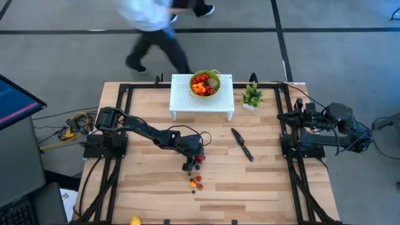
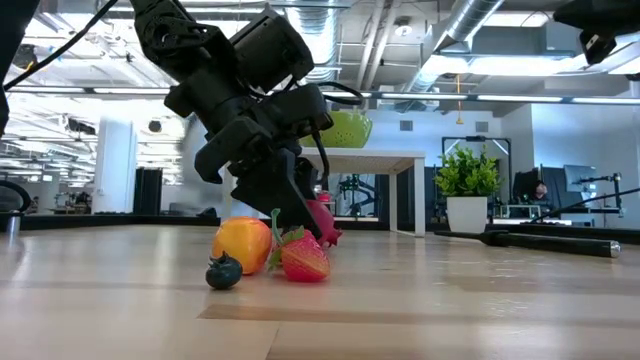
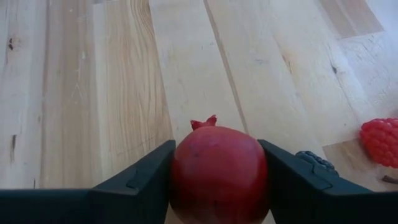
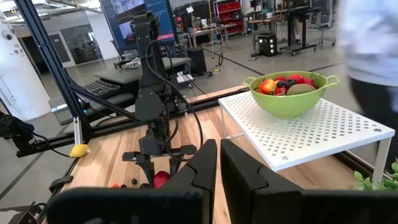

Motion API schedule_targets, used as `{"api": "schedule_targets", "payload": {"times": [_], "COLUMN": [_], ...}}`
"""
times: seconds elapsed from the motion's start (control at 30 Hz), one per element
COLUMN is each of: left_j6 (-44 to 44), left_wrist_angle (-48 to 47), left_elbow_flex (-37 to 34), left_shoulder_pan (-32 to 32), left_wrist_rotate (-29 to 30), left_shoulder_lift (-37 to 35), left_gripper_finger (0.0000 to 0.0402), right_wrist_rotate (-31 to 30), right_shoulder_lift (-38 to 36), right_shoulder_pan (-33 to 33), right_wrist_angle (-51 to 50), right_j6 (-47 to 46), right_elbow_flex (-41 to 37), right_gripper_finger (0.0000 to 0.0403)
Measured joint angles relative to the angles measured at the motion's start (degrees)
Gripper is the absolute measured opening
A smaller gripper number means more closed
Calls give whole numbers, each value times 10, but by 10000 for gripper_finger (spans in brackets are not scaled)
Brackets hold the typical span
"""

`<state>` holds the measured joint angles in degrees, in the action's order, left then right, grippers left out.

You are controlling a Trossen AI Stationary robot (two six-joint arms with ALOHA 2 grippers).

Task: Pick & Place Fruit
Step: Put the red pomegranate into the green strainer bowl

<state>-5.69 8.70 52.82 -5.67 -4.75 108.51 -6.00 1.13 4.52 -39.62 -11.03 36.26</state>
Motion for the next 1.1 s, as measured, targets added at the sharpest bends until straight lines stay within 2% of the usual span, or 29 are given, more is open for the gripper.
{"api": "schedule_targets", "payload": {"times": [0.13, 0.4, 0.7, 0.87, 1.1], "left_j6": [0, 0, 0, 1, 0], "left_wrist_angle": [1, 3, 24, 40, 119], "left_elbow_flex": [0, 0, 0, 3, 8], "left_shoulder_pan": [0, 0, 0, 0, 8], "left_wrist_rotate": [0, 0, 0, 0, 3], "left_shoulder_lift": [0, 0, -6, -31, -93], "left_gripper_finger": [213, 199, 210, 202, 210], "right_wrist_rotate": [0, 0, 0, 0, 0], "right_shoulder_lift": [0, 0, 0, 0, 0], "right_shoulder_pan": [0, 0, 0, 0, 0], "right_wrist_angle": [0, 0, 0, 0, 0], "right_j6": [0, 0, 0, 0, 0], "right_elbow_flex": [0, 0, 0, 0, 0], "right_gripper_finger": [17, 17, 17, 17, 17]}}
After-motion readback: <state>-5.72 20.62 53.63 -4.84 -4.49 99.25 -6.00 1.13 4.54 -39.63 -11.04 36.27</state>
